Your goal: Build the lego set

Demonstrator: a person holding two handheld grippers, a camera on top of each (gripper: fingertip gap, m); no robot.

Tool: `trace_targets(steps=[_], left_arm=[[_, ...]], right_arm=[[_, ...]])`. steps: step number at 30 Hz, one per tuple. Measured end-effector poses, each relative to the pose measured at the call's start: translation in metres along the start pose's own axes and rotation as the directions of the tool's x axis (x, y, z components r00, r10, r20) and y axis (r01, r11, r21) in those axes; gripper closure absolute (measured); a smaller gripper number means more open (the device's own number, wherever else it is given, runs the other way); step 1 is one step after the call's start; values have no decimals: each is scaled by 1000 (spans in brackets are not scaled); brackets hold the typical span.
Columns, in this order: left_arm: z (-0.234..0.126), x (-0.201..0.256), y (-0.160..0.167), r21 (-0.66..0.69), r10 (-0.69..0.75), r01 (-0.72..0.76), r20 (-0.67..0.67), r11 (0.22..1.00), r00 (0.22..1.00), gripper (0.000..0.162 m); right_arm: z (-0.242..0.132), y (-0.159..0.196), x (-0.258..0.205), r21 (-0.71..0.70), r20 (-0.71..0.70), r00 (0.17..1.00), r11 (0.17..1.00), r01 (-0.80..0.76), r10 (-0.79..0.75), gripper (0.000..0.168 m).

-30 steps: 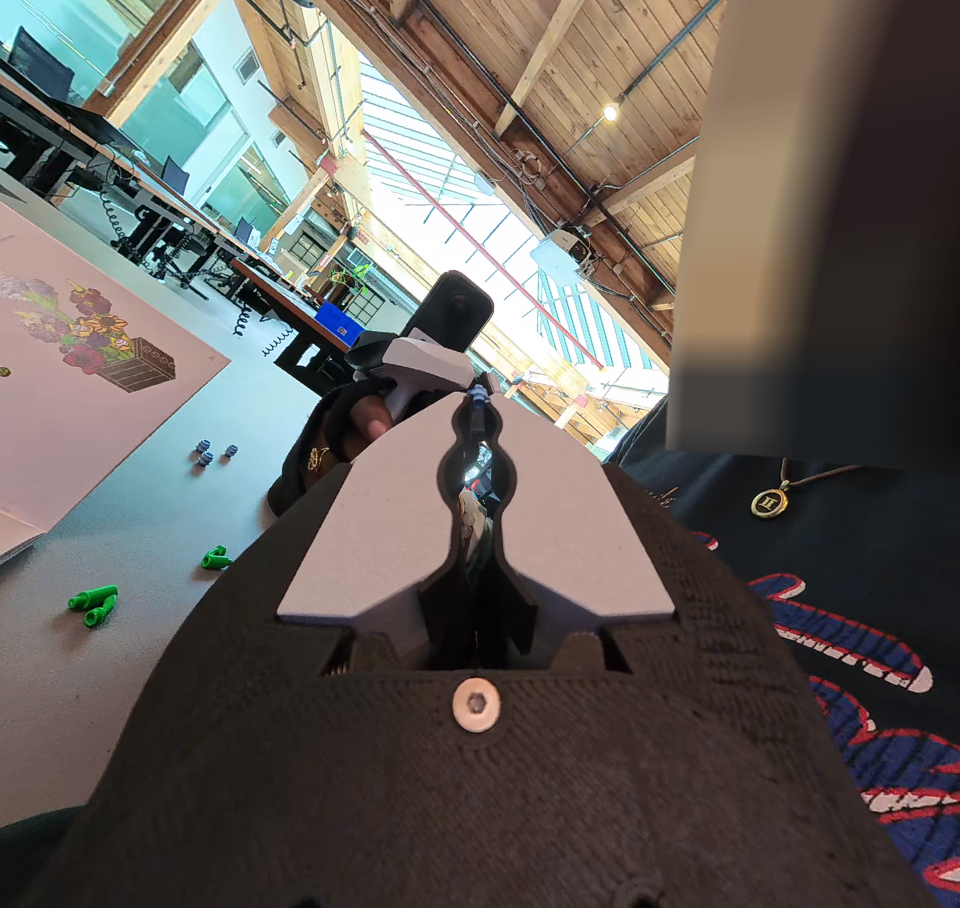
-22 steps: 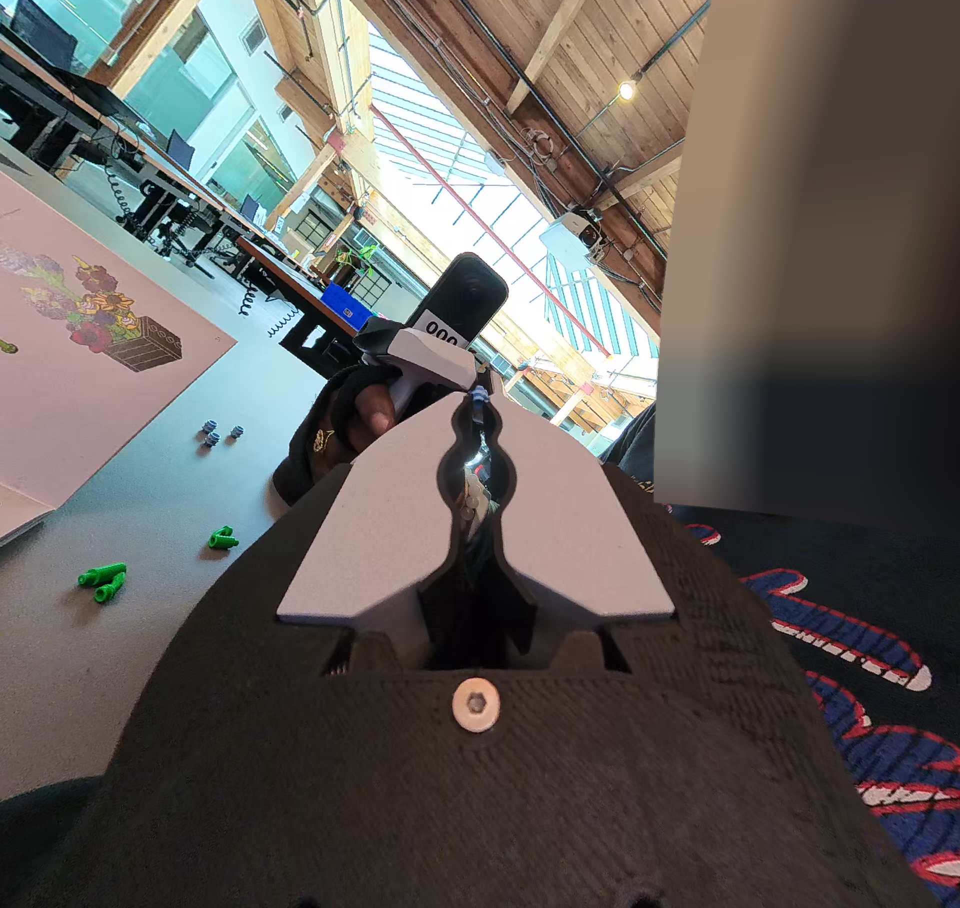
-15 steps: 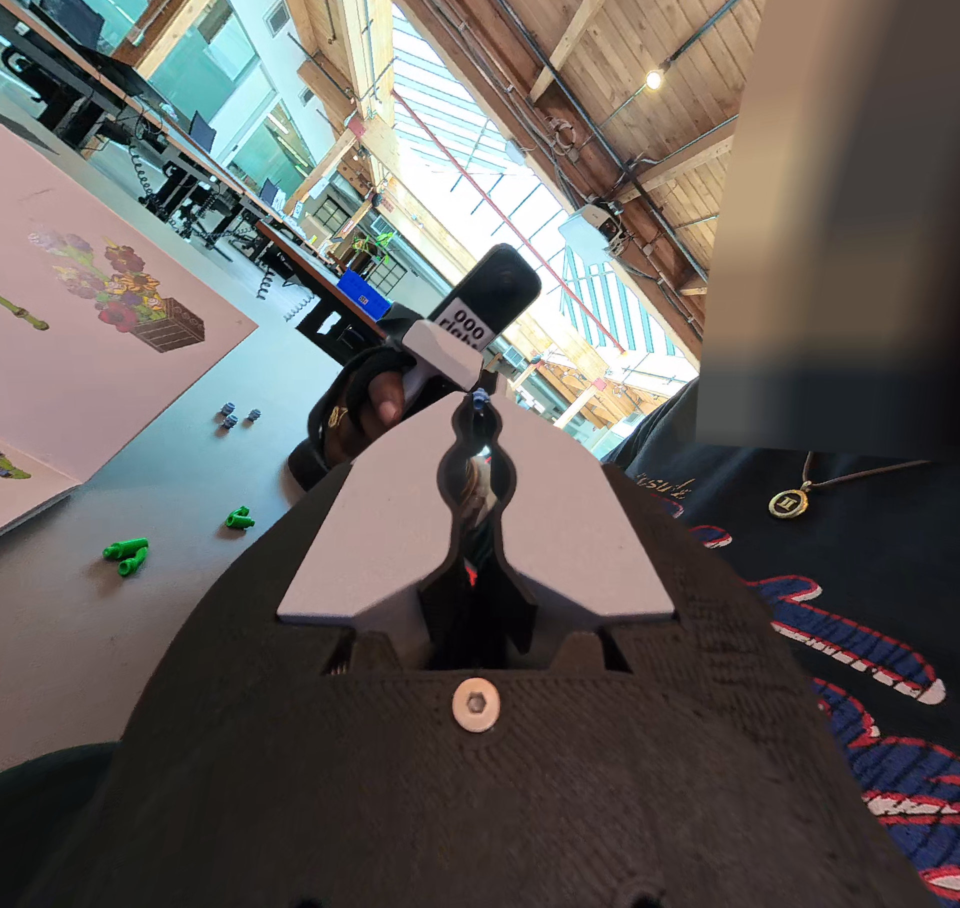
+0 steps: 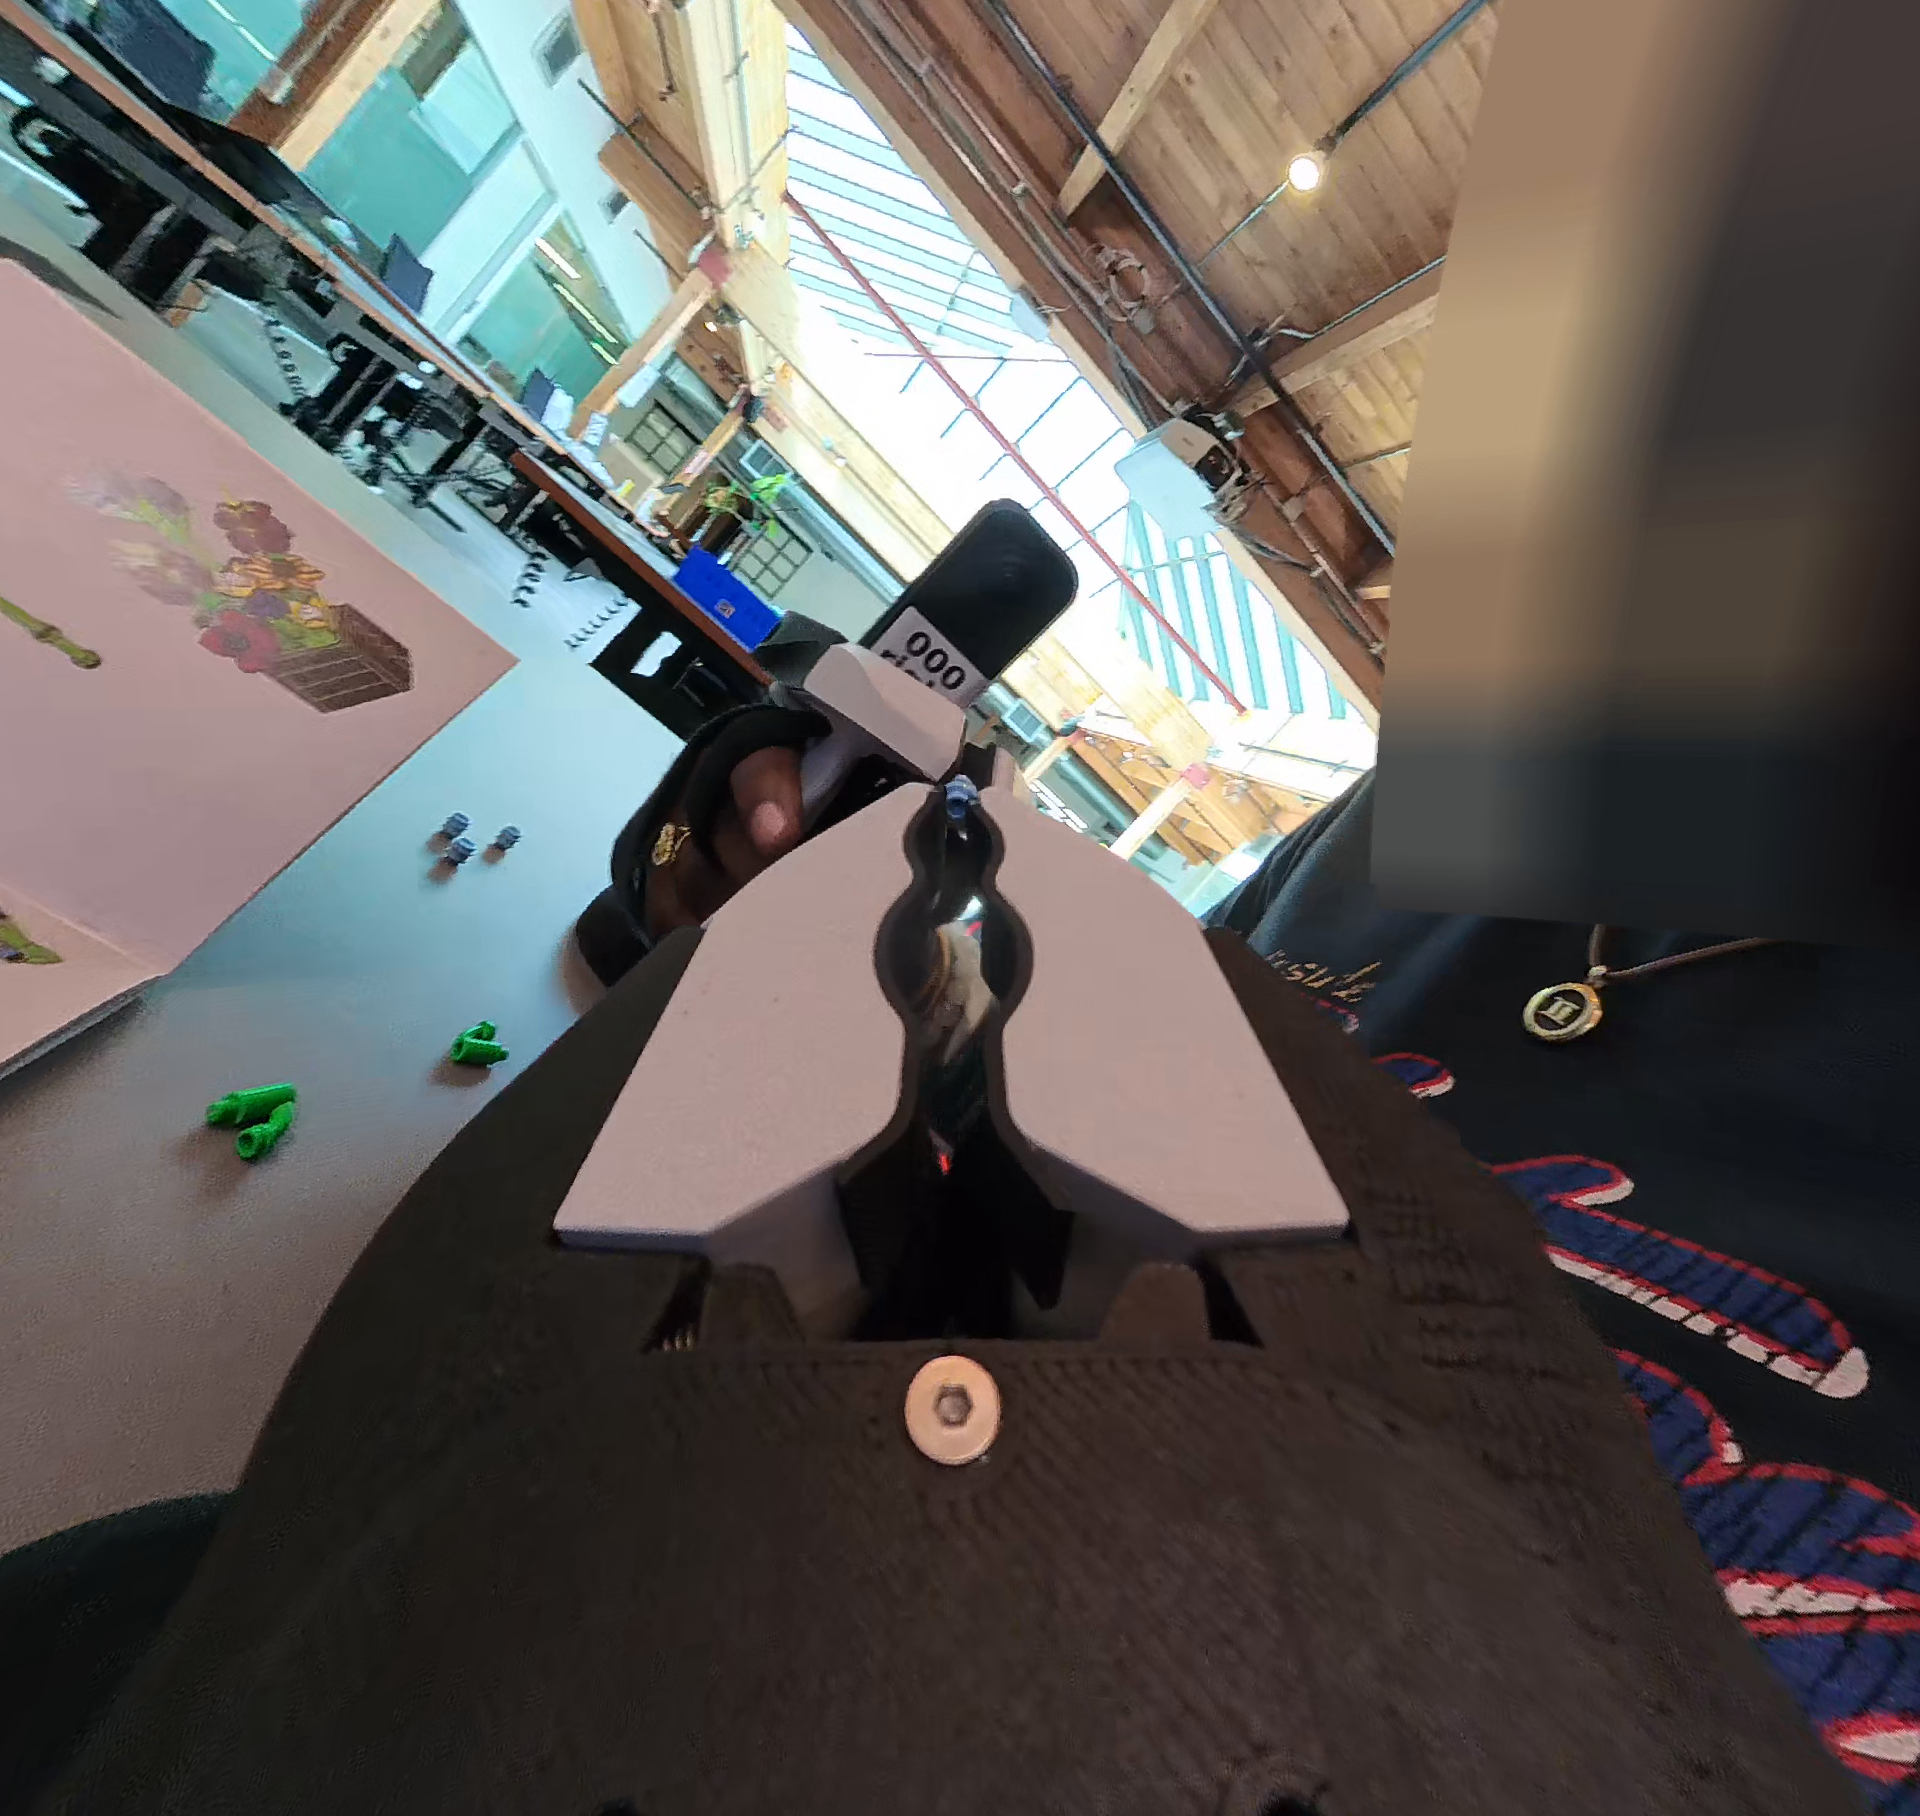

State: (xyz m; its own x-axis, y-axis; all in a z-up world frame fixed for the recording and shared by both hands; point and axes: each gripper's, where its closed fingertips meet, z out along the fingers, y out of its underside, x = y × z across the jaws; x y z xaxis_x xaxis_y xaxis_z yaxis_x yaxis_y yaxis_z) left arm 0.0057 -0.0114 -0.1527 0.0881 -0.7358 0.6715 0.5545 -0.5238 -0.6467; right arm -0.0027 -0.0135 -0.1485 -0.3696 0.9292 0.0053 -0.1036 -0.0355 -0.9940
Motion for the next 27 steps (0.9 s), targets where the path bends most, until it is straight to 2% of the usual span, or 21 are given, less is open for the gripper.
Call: trace_targets(steps=[1, 3, 5, 9, 14, 27], left_arm=[[0, 2, -1, 4, -9, 9, -17, 1000, 1000, 158], [0, 3, -3, 7, -15, 15, -32, 1000, 999, 158], [-1, 2, -3, 11, -10, 10, -24, 1000, 1000, 158], [0, 1, -1, 3, 6, -6, -10, 1000, 1000, 158], [1, -2, 2, -14, 20, -20, 14, 1000, 1000, 158], [4, -8, 9, -56, 62, -58, 81, 997, 995, 158]], right_arm=[[1, -2, 0, 15, 6, 1000, 1000, -15, 15, 162], [0, -5, 5, 41, -7, 999, 998, -44, 44, 149], [-3, -10, 3, 67, 18, 998, 996, -60, 59, 152], [-6, -2, 2, -9, 2, 1000, 1000, -18, 18, 163], [-7, 1, -1, -54, 12, 1000, 999, 2, -2, 168], [-12, 8, -1, -82, -5, 1000, 996, -31, 31, 168]])
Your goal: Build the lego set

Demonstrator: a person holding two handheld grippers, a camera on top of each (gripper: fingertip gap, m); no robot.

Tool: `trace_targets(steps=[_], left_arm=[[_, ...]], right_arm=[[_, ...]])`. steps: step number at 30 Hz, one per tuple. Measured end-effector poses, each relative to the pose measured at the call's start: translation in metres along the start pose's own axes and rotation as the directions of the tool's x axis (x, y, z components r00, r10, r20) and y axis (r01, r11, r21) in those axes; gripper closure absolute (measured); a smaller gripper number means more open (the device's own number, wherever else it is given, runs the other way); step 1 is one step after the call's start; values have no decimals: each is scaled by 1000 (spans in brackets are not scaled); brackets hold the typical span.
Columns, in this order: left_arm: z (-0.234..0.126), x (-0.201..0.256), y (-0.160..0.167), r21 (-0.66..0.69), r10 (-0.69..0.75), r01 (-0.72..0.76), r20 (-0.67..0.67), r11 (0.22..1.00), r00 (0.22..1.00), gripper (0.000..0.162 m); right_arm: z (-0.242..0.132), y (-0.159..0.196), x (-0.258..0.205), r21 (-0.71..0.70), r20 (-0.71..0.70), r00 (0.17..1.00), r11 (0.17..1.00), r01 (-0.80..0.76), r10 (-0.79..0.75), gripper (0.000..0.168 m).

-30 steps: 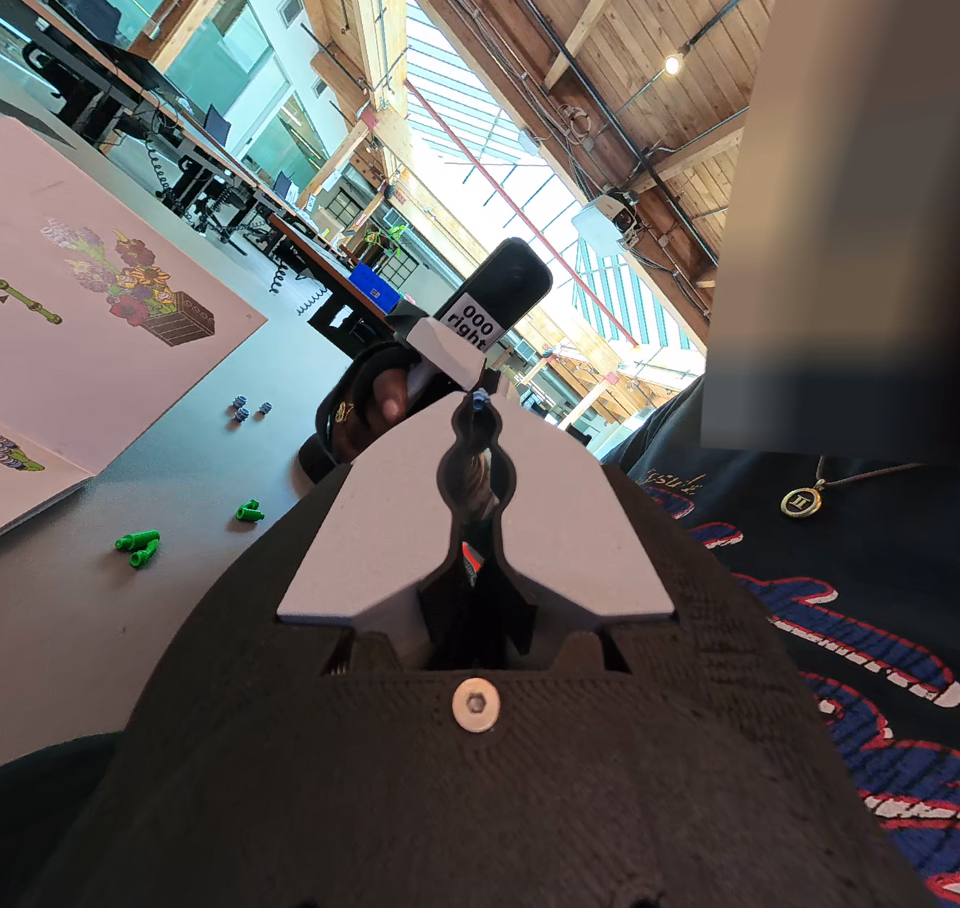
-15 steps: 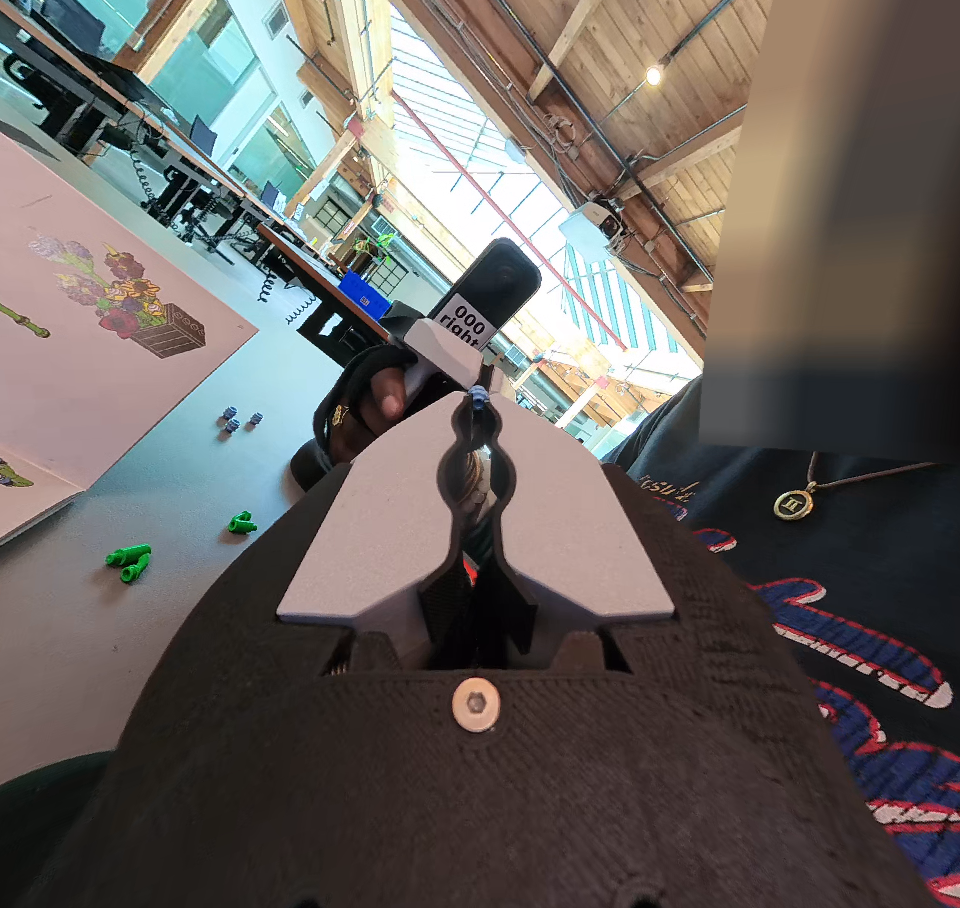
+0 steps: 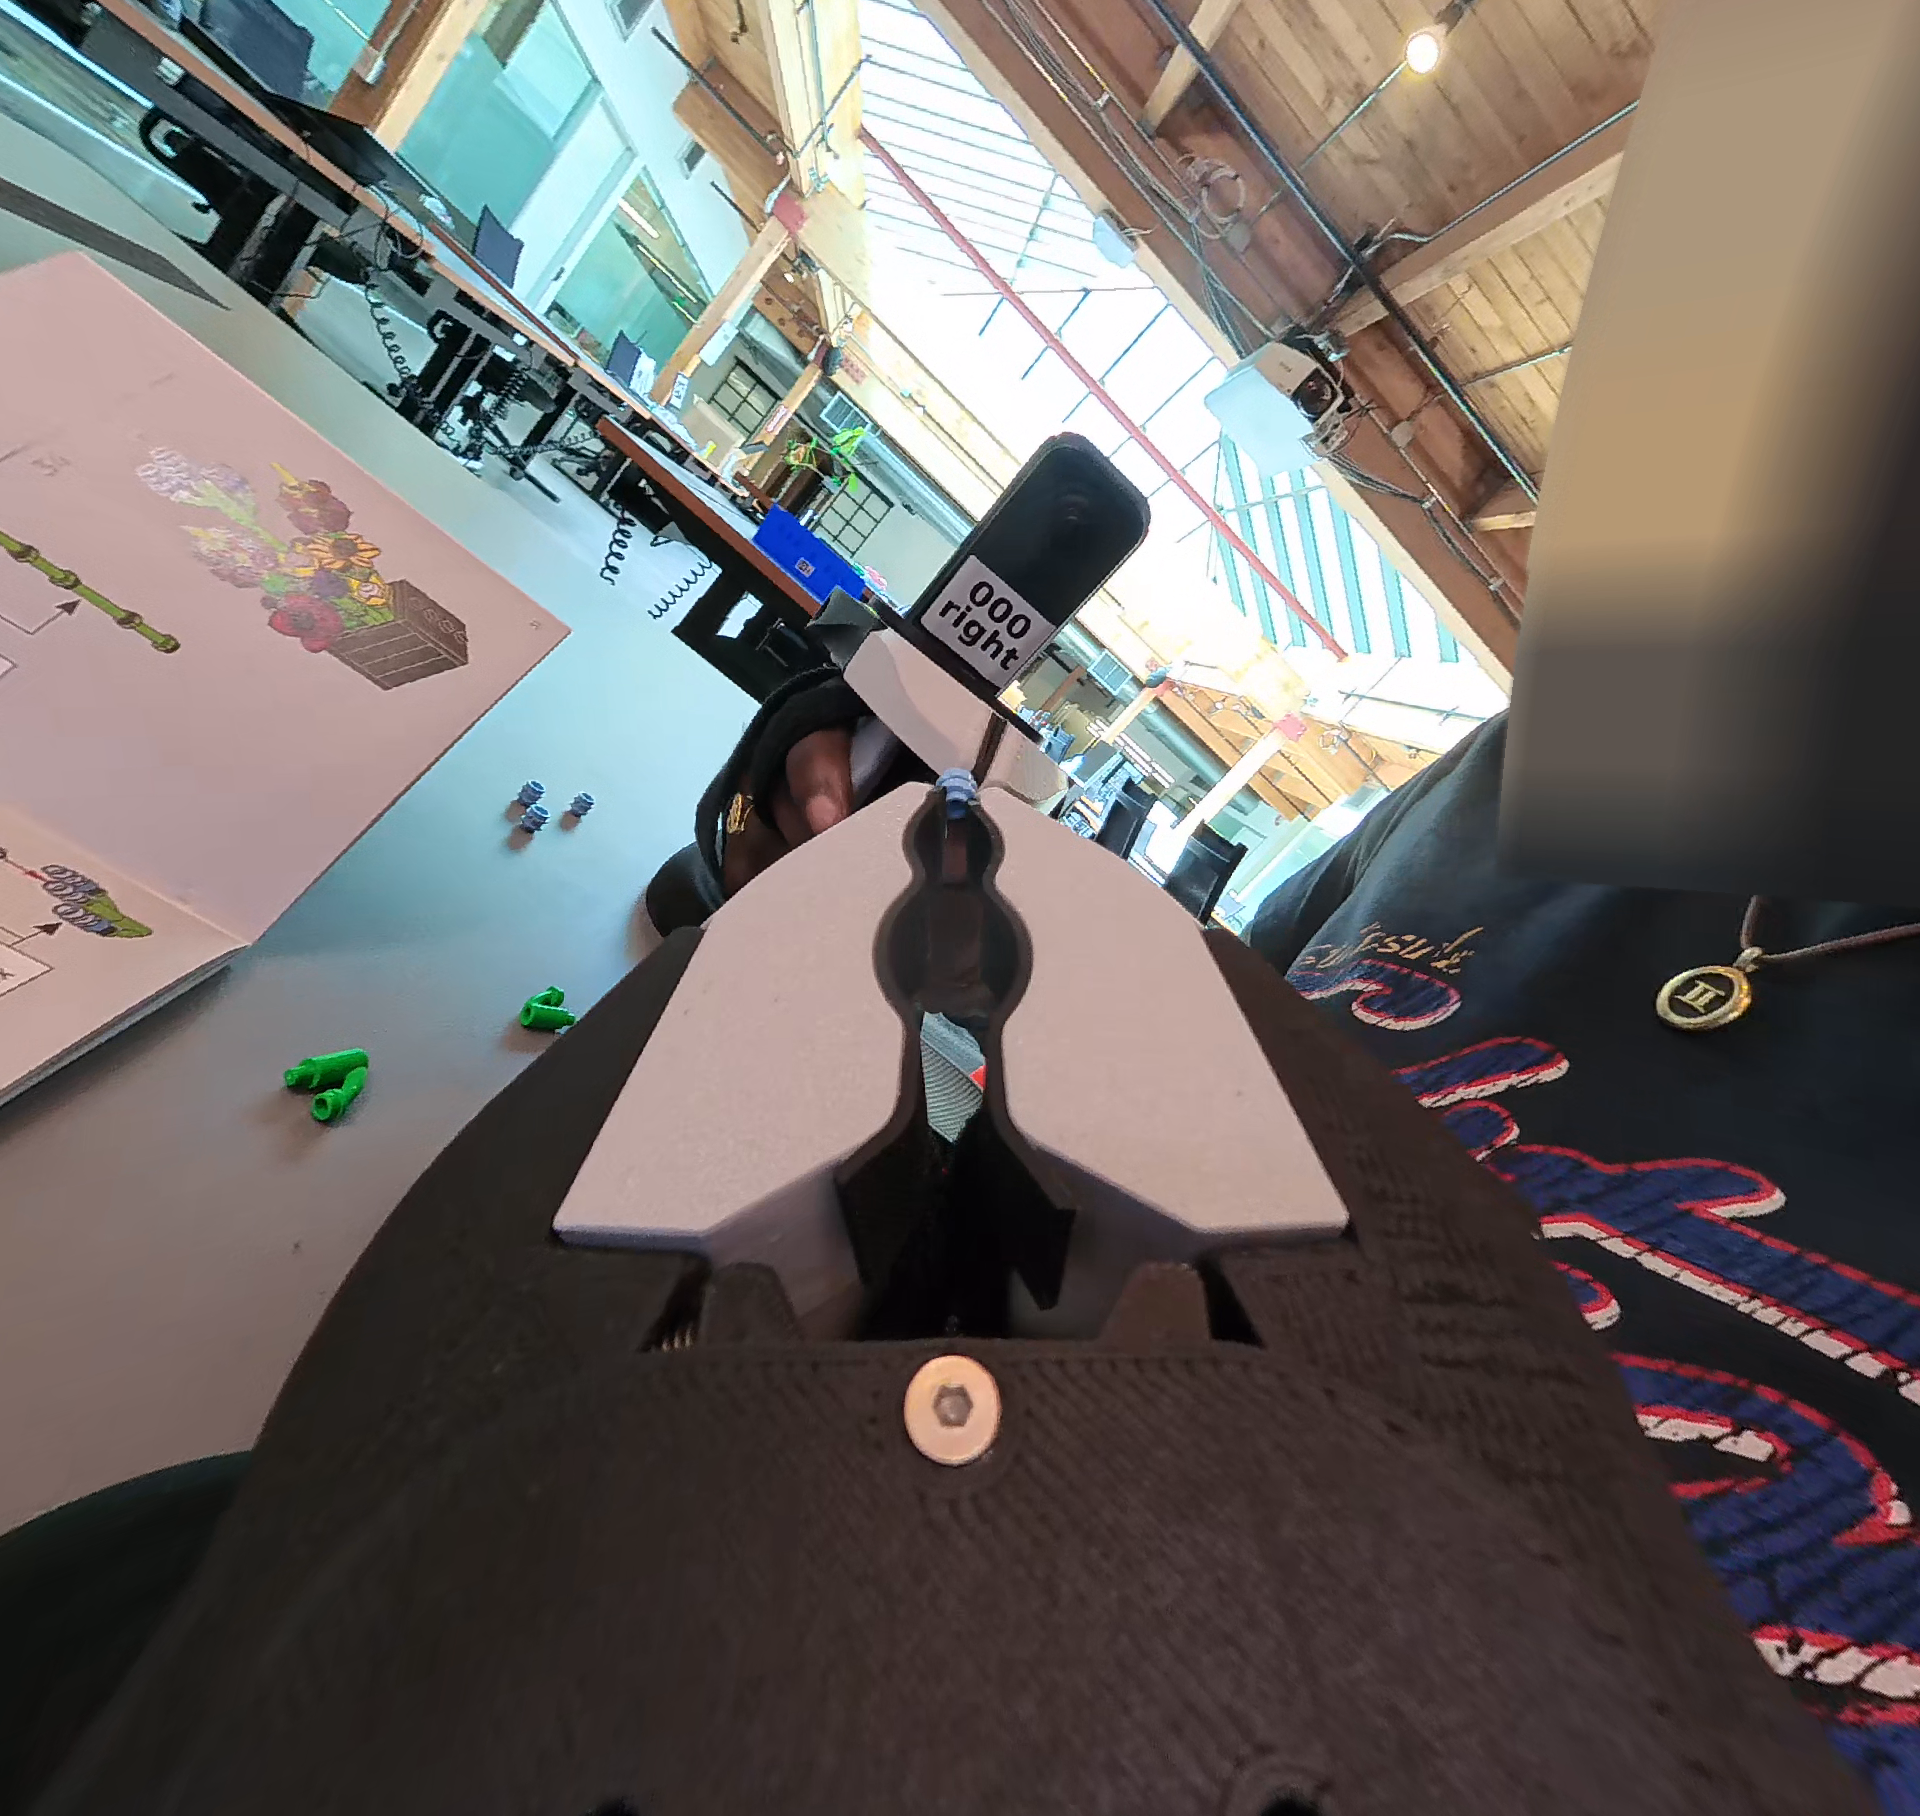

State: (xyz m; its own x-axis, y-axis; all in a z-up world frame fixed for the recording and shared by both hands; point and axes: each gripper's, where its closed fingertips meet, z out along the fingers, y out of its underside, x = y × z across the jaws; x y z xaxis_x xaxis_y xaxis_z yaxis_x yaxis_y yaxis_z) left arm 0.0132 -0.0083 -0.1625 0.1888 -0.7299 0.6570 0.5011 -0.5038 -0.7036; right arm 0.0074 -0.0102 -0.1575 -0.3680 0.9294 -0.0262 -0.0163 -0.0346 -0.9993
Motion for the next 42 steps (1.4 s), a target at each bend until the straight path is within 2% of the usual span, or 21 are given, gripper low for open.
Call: trace_targets(steps=[13, 16, 18, 24, 29, 37, 39, 42], left_arm=[[0, -4, 4, -22, 8, -7, 30, 1000, 1000, 158], [4, 0, 9, -65, 16, -15, 9, 998, 1000, 158], [7, 0, 11, -93, 0, -1, -4, 996, 1000, 158], [8, 0, 14, -118, -14, 13, -9, 993, 1000, 158], [8, 0, 15, -122, -12, 11, -8, 992, 1000, 158], [11, -4, 18, -138, -15, 19, 24, 990, 1000, 157], [11, -9, 17, -133, -8, 17, 65, 991, 998, 146], [11, -14, 16, -124, 16, -2, 111, 992, 994, 137]], right_arm=[[-2, 6, 1, -38, -39, 999, 999, -23, 22, 168], [-8, 6, -4, -53, -23, 1000, 999, -10, 9, 168], [-14, 7, 1, -71, -57, 998, 997, -1, -3, 155], [-15, 9, -4, -138, -11, 1000, 990, 25, -27, 152], [-9, 12, -6, -162, 8, 998, 985, 55, -55, 161], [-13, 17, -4, -200, -3, 997, 977, 70, -73, 161], [-17, 16, 1, -214, -28, 996, 974, 76, -84, 161], [-29, 16, 11, -246, -73, 993, 966, 75, -95, 161]])
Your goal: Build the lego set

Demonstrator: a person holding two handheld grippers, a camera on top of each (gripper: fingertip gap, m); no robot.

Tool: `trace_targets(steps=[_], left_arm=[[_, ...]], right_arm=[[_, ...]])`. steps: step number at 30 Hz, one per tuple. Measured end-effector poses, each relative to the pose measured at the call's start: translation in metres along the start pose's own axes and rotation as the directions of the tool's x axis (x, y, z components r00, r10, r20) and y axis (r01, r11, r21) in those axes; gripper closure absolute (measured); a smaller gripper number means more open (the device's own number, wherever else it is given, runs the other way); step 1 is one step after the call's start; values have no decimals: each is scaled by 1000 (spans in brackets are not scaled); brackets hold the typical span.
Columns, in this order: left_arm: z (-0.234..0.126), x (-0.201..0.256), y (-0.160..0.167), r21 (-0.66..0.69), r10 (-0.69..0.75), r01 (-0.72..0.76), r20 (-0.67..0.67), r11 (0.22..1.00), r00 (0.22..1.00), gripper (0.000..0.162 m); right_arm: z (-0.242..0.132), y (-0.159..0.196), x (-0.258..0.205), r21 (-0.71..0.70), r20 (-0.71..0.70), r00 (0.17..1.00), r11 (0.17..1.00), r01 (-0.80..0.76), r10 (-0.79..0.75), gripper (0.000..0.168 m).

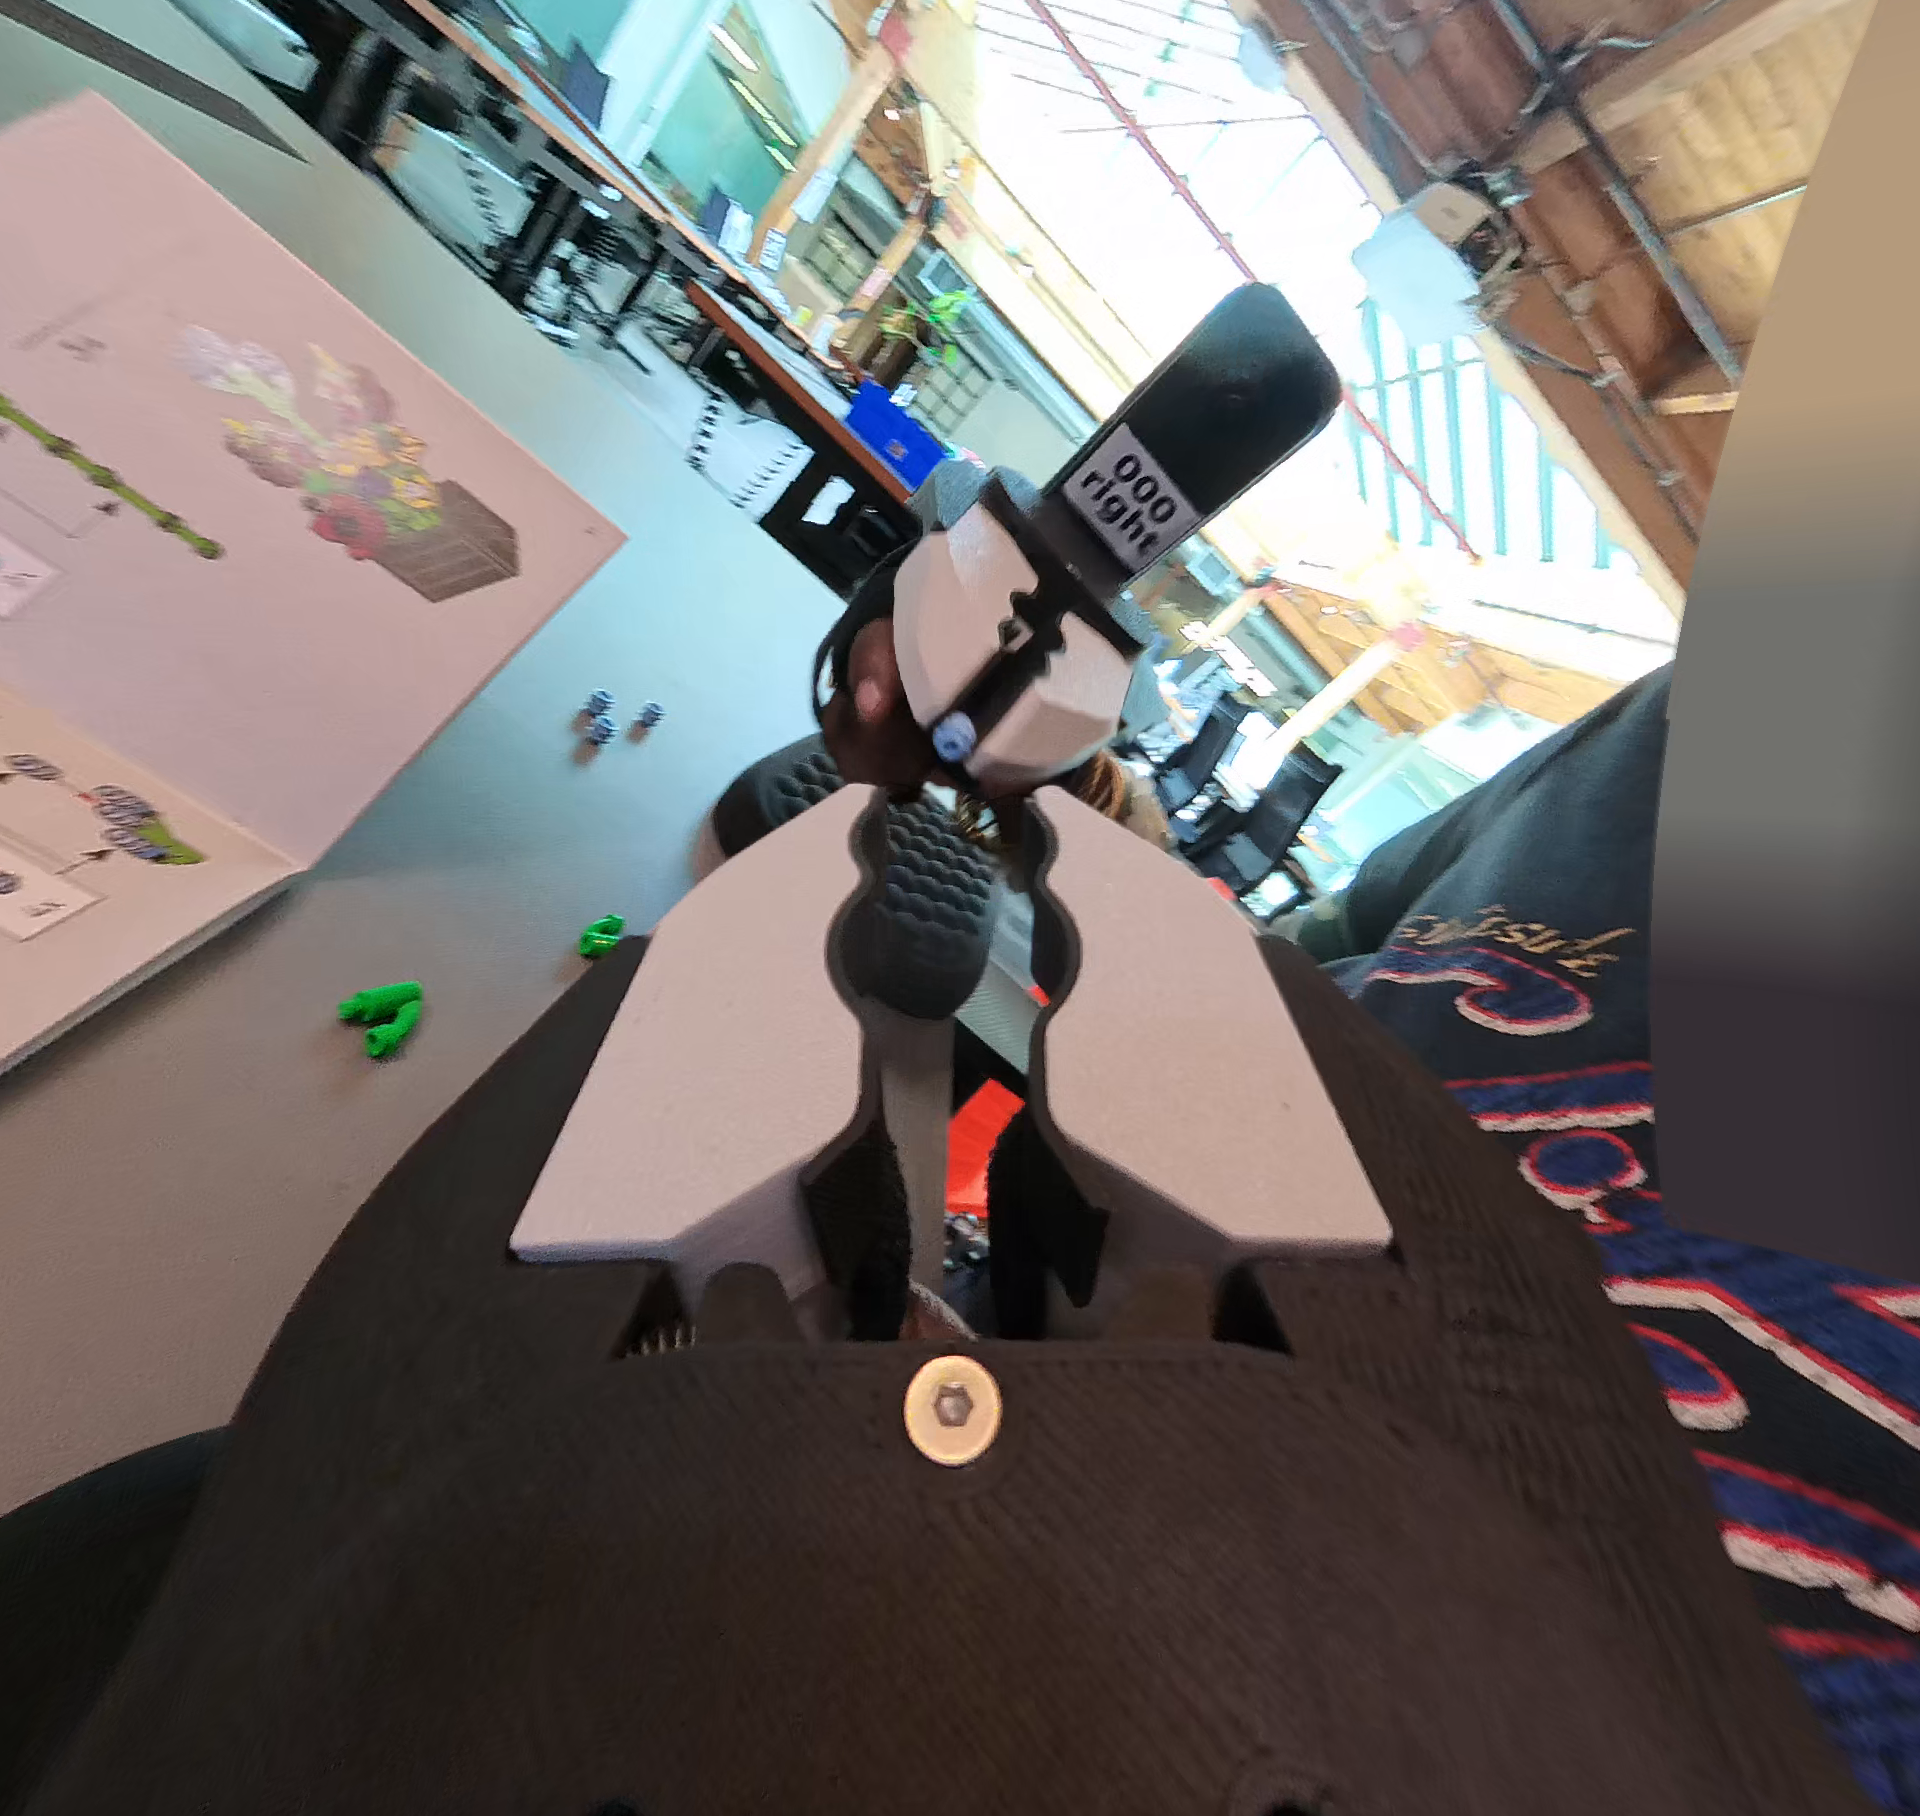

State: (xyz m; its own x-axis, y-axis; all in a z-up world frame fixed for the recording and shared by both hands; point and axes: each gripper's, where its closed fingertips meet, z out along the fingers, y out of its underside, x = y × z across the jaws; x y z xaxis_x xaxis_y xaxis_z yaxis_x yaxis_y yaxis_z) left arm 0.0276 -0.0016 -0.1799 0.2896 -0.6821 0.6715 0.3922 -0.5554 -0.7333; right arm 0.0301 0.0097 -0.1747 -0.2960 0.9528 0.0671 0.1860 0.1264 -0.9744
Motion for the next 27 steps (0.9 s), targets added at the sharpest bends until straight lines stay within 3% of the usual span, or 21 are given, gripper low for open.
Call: trace_targets(steps=[7, 12, 16, 27], left_arm=[[-2, -15, 1, -140, 216, -191, 195, 972, 957, 131], [-12, -45, -15, -235, 361, -293, 347, 927, 865, 131], [-18, -64, -14, -312, 393, -282, 393, 907, 831, 131], [-20, -72, -6, -306, 303, -191, 375, 932, 876, 133]], right_arm=[[-36, 32, 29, -240, -151, 989, 970, -39, 2, 161], [-53, 82, 37, -512, -209, 977, 848, -138, 33, 161], [-55, 100, 36, -625, -206, 977, 762, -168, 46, 161], [-59, 122, 34, -786, -180, 983, 594, -172, 46, 161]])
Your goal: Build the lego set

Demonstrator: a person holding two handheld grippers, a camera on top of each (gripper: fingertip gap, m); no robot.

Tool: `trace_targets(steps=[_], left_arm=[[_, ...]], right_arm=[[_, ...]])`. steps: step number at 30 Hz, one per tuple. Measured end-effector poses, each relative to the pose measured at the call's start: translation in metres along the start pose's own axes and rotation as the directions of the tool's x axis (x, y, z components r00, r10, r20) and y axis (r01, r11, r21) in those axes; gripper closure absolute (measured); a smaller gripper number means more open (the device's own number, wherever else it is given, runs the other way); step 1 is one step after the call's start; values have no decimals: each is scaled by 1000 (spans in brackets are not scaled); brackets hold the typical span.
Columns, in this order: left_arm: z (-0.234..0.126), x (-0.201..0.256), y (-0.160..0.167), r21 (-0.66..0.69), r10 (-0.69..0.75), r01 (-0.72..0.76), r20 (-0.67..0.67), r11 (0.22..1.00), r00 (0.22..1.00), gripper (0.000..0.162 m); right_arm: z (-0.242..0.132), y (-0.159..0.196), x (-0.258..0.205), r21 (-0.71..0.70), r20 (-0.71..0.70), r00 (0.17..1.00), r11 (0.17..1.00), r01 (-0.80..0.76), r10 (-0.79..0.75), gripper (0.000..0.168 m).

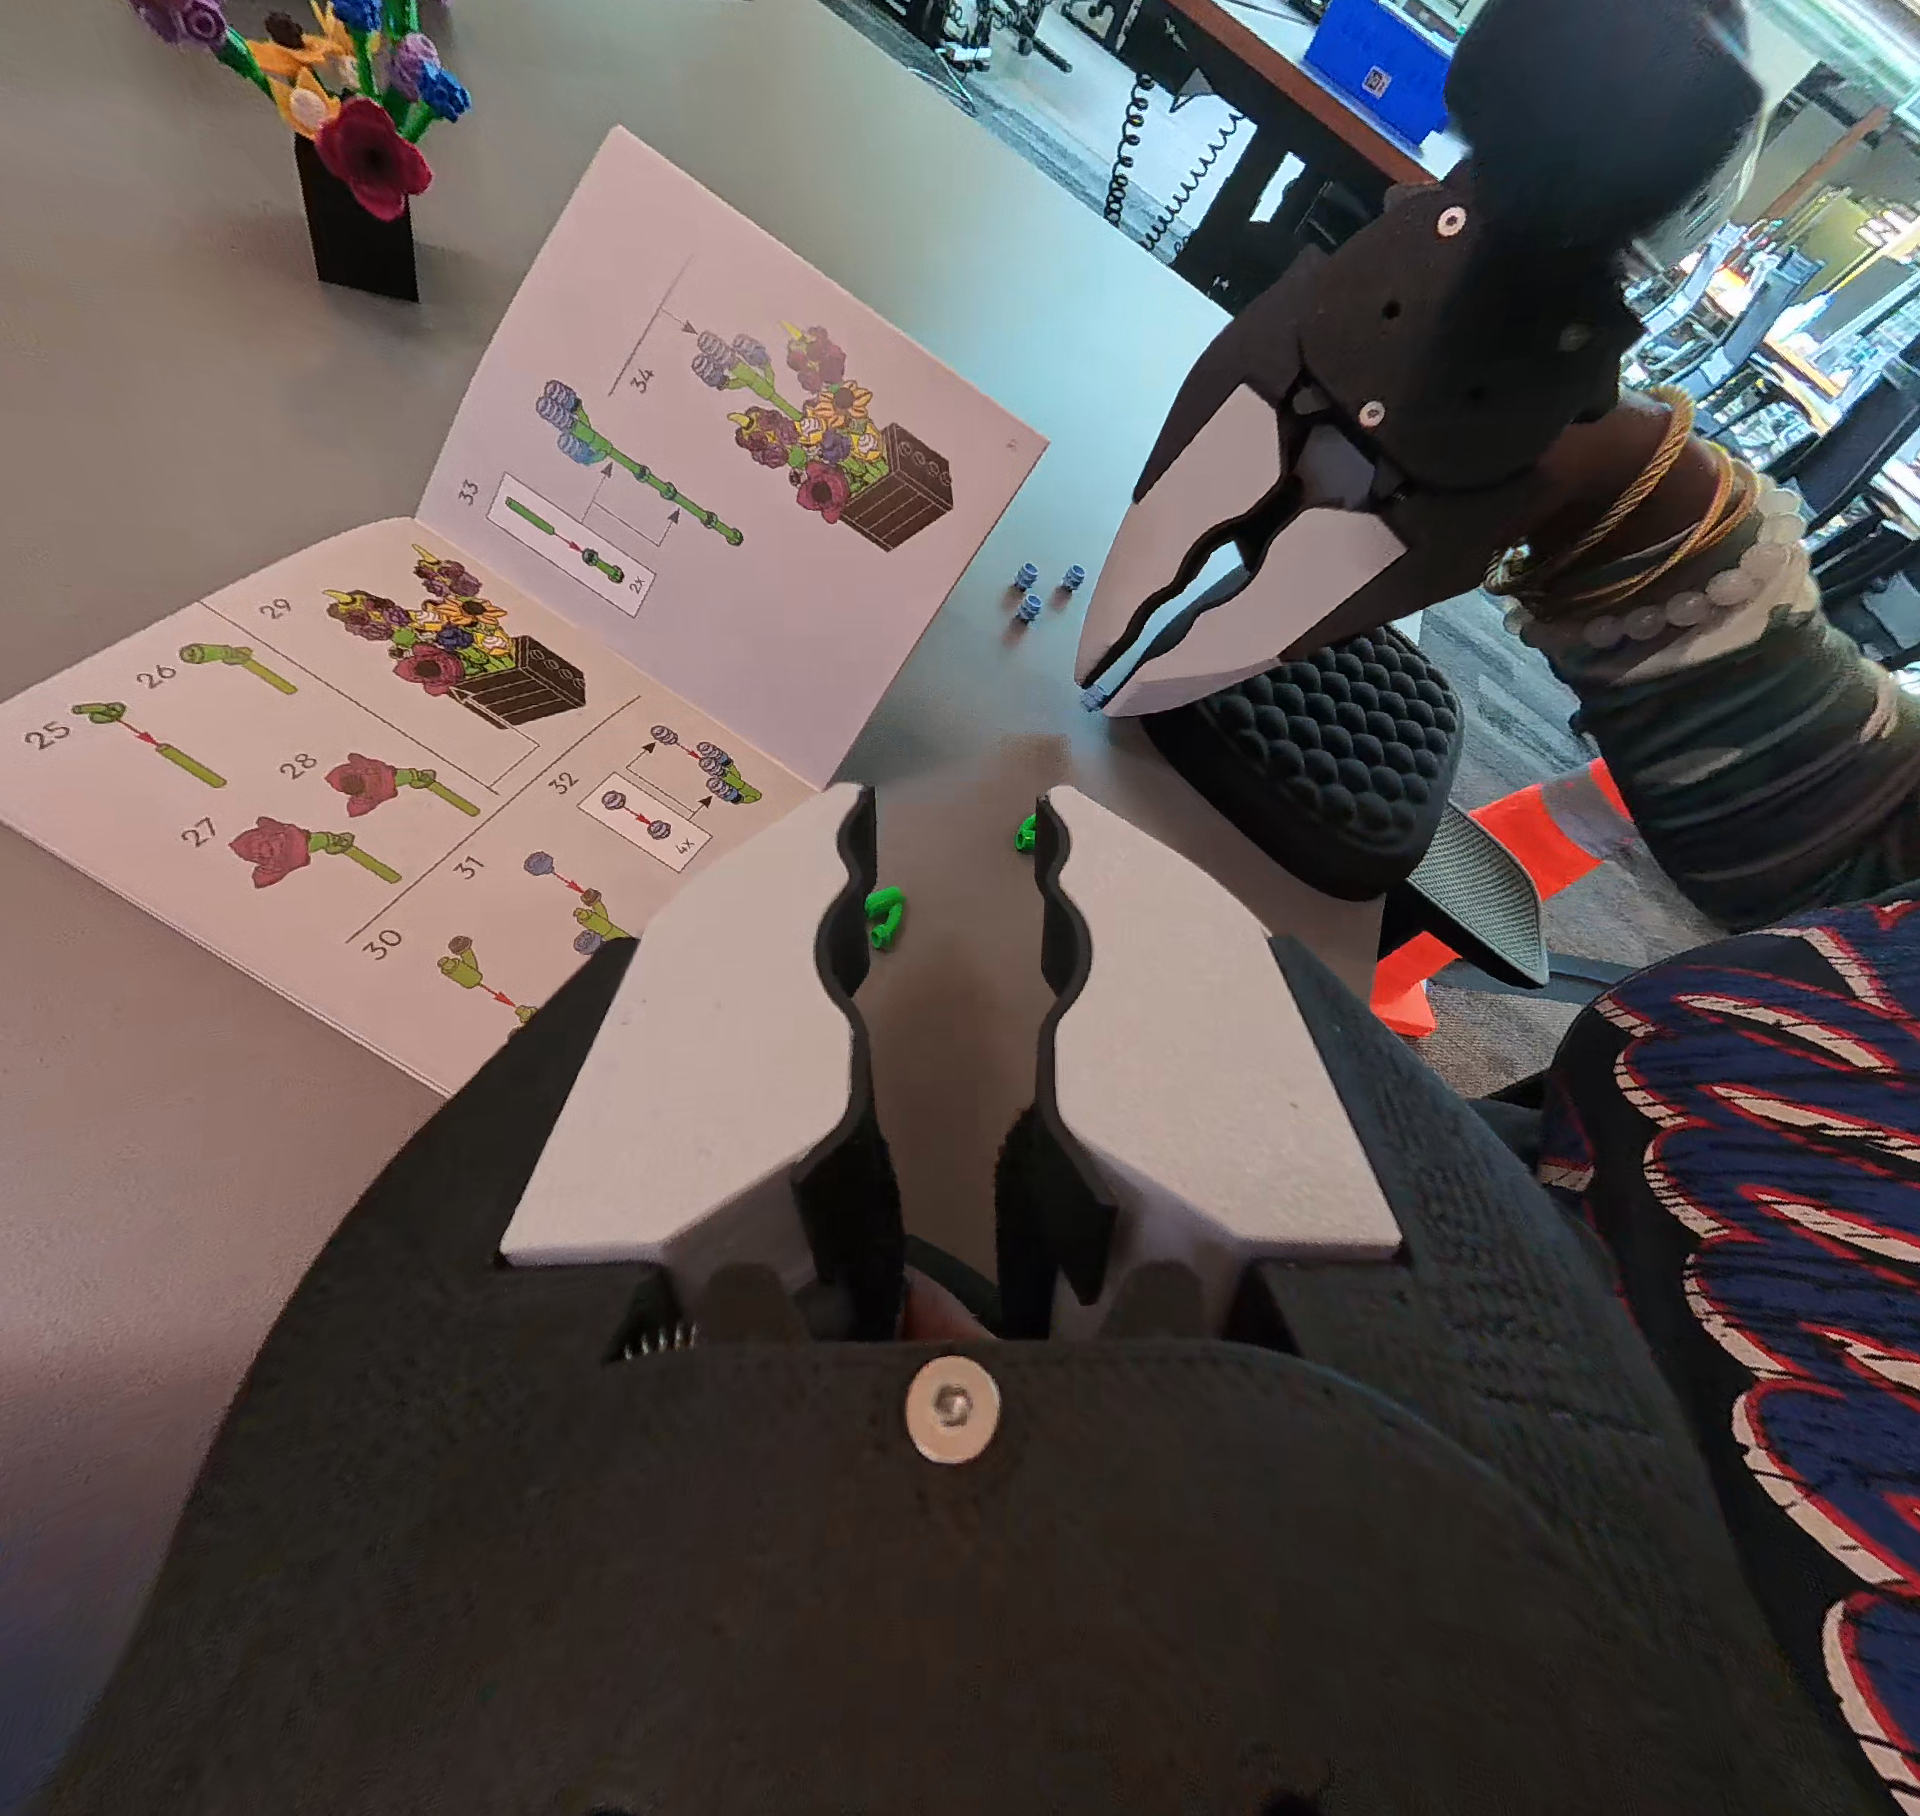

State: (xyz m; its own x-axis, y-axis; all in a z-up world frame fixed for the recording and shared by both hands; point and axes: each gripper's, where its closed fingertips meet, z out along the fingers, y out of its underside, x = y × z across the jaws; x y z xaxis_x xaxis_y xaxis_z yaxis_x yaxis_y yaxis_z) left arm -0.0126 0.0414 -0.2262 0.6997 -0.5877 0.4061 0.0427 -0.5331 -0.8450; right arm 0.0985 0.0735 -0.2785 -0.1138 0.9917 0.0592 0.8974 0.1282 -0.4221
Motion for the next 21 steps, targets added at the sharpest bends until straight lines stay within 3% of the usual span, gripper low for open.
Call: trace_targets(steps=[11, 21], left_arm=[[3, 17, 12, -75, 29, -39, -127, 996, 991, 133], [5, 10, 12, -83, -5, -3, -90, 997, 996, 131]], right_arm=[[5, -1, -2, -3, 15, 999, 999, -32, 32, 157], [4, -4, -3, 43, 18, 998, 997, -60, 60, 147]])
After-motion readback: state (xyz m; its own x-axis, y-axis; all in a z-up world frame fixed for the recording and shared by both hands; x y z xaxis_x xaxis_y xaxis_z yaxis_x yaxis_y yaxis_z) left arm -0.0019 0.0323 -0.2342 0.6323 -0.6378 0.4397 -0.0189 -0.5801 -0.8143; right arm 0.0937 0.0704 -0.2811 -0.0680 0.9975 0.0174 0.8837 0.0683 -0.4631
